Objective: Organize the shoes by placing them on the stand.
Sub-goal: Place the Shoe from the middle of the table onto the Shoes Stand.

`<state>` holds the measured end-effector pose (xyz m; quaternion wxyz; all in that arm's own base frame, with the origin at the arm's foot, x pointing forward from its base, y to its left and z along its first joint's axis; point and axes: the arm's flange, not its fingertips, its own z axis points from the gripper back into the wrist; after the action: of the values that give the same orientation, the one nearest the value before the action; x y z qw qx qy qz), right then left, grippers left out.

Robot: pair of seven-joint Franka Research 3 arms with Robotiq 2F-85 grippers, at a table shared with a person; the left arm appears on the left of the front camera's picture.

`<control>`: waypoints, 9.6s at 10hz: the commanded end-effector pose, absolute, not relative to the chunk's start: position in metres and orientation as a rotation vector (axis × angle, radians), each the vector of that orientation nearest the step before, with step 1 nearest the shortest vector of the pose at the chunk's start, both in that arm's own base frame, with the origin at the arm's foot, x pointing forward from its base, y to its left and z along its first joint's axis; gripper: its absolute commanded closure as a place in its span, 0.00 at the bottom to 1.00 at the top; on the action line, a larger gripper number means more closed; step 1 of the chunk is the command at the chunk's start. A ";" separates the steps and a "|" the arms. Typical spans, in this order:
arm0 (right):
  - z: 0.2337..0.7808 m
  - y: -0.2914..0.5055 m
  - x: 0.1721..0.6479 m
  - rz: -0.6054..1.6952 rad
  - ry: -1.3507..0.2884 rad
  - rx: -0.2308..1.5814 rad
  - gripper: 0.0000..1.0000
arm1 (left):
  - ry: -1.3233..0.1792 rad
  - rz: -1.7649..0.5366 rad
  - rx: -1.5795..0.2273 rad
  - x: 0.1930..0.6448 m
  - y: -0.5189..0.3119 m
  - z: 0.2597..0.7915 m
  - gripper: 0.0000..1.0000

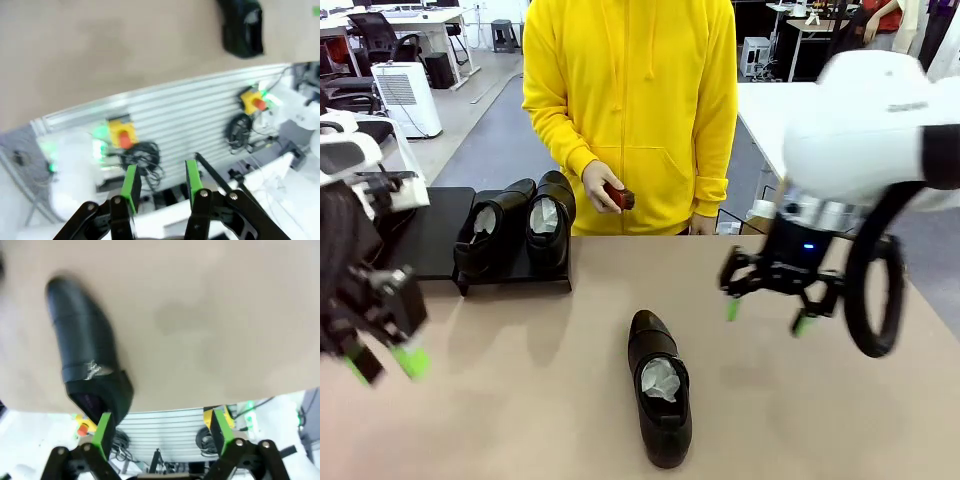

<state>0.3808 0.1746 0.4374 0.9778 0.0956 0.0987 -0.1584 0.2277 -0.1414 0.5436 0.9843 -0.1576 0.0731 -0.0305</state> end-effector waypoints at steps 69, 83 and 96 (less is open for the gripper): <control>0.427 0.119 0.376 -0.597 0.194 0.237 0.00 | -0.534 0.144 0.229 0.560 -0.030 0.446 1.00; 0.427 0.119 0.376 -0.597 0.194 0.237 0.00 | -0.563 0.161 0.191 0.488 -0.047 0.517 0.00; 0.427 0.119 0.376 -0.597 0.194 0.237 0.00 | -0.659 0.146 0.270 0.528 -0.046 0.501 0.00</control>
<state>0.3728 0.1210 0.4229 0.9408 0.1210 0.0957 -0.3019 0.5278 -0.0432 0.5017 0.9391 0.1255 -0.3130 0.0654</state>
